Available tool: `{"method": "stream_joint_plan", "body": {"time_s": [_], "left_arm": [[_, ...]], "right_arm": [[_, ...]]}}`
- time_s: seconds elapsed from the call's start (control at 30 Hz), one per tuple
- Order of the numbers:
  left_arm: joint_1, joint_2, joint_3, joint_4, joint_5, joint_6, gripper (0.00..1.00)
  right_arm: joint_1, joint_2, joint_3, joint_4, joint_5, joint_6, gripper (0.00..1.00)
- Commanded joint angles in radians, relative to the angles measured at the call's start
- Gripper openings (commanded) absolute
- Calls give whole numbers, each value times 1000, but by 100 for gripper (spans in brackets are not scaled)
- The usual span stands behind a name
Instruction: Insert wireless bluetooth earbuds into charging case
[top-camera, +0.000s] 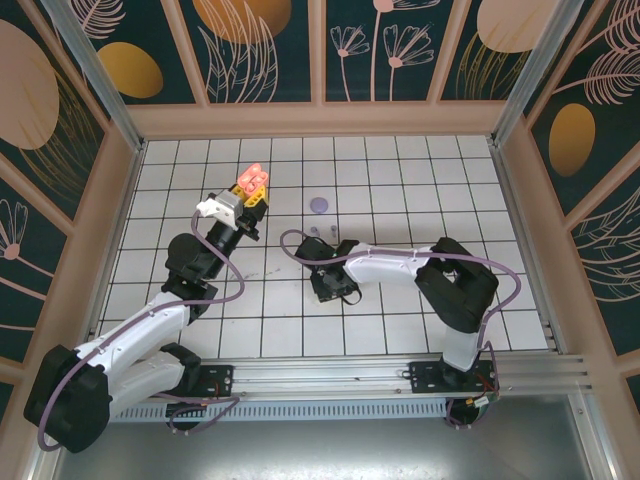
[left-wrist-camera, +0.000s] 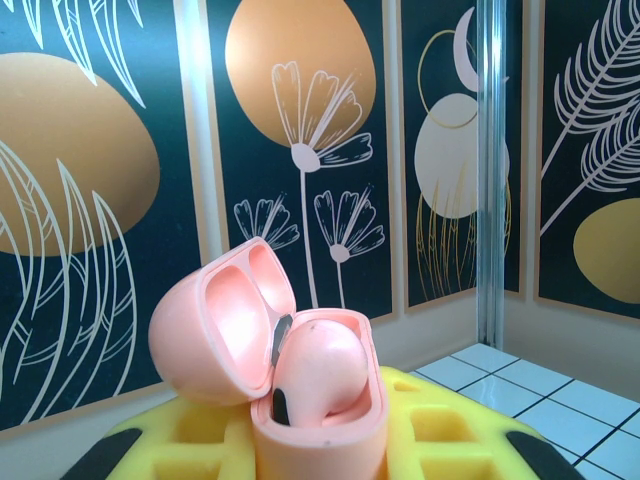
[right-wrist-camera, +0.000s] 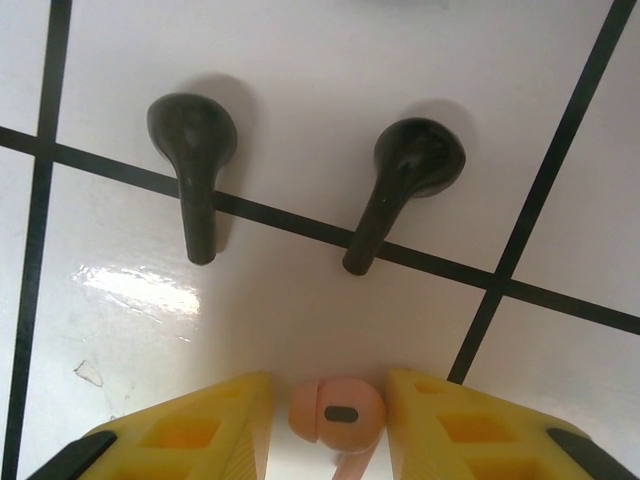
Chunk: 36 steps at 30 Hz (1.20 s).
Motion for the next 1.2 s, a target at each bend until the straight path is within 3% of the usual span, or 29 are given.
{"method": "stream_joint_plan", "body": {"time_s": [0.0, 0.67, 0.97, 1.17], "left_arm": [[-6, -16, 8, 23, 20, -13, 0], [-6, -17, 31, 0, 46, -12, 0], [-6, -19, 55, -19, 102, 11, 0], [-6, -12, 77, -38, 168, 57, 0]], "right_arm": [[0, 31, 23, -24, 53, 22, 36], [-5, -6, -14, 8, 56, 21, 24], [-3, -164, -32, 55, 88, 19, 23], [-8, -300, 55, 55, 150, -21, 21]]}}
